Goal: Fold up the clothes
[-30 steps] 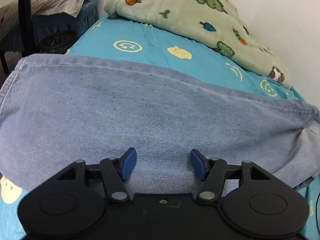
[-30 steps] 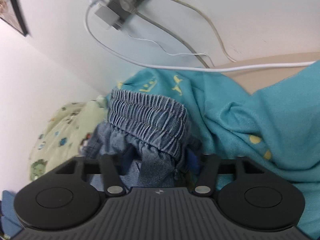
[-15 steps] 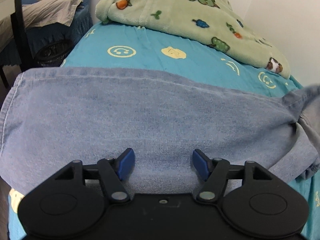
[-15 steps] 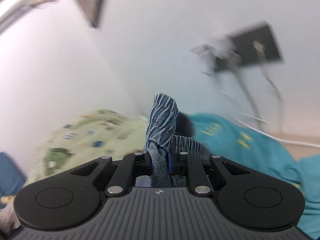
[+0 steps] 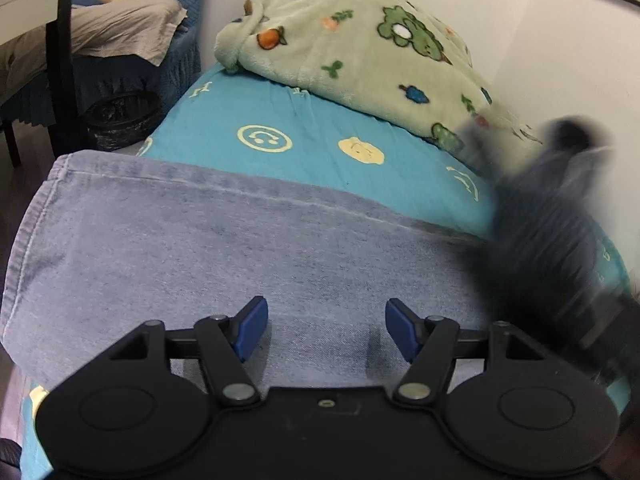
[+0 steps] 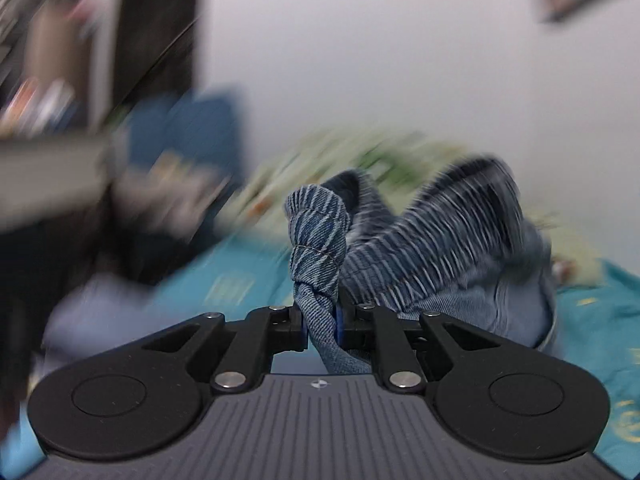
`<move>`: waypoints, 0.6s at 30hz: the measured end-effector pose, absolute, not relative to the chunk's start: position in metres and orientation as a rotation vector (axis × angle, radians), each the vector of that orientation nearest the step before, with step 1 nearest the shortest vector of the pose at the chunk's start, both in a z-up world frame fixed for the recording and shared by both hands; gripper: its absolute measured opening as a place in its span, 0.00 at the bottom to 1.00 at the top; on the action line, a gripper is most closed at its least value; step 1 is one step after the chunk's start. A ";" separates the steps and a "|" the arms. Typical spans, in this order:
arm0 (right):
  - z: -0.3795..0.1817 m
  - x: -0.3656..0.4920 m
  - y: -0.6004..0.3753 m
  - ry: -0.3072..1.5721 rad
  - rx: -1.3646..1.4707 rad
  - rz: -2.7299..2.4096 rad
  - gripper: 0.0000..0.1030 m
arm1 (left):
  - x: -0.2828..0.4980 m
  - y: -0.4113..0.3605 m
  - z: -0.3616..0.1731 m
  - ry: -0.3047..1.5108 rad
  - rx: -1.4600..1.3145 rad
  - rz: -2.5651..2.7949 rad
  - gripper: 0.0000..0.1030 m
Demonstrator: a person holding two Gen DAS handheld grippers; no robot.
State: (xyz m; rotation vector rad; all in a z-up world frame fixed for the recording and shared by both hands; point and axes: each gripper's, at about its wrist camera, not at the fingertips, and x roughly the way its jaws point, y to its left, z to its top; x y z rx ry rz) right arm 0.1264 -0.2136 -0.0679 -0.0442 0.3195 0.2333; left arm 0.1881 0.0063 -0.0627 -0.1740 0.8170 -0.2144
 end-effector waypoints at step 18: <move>-0.108 0.108 -0.168 0.510 -0.174 0.420 0.45 | 0.174 0.001 -0.037 0.572 -0.212 -0.307 0.60</move>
